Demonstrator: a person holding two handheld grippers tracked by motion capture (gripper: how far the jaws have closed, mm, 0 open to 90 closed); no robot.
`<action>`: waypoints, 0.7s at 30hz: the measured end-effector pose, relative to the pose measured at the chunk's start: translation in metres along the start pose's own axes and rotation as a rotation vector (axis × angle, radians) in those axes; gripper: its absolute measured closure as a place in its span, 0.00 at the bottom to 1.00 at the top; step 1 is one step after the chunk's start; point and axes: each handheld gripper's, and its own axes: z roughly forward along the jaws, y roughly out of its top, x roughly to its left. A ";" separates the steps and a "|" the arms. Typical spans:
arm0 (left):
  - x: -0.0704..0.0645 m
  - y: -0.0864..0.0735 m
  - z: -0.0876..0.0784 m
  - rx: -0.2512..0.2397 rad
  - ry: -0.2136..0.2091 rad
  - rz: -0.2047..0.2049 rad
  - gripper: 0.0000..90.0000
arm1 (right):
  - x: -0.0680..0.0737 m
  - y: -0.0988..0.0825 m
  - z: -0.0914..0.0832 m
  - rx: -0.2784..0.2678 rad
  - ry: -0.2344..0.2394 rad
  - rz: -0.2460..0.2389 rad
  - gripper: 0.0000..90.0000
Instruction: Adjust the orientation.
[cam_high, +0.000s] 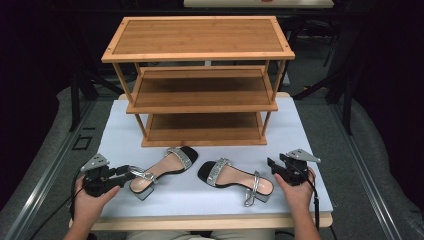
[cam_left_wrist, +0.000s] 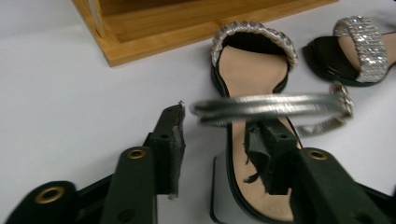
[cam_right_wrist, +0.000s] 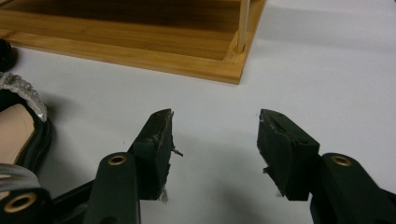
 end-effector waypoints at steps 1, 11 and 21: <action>0.000 0.000 0.000 0.000 0.000 0.000 0.74 | 0.000 0.000 0.000 0.015 -0.002 -0.002 0.50; 0.004 0.009 -0.002 0.010 0.061 0.038 0.97 | -0.005 -0.001 -0.002 0.007 0.006 0.035 0.50; 0.024 0.007 -0.014 -0.006 0.113 -0.011 0.97 | -0.006 -0.001 -0.001 -0.001 0.014 0.043 0.50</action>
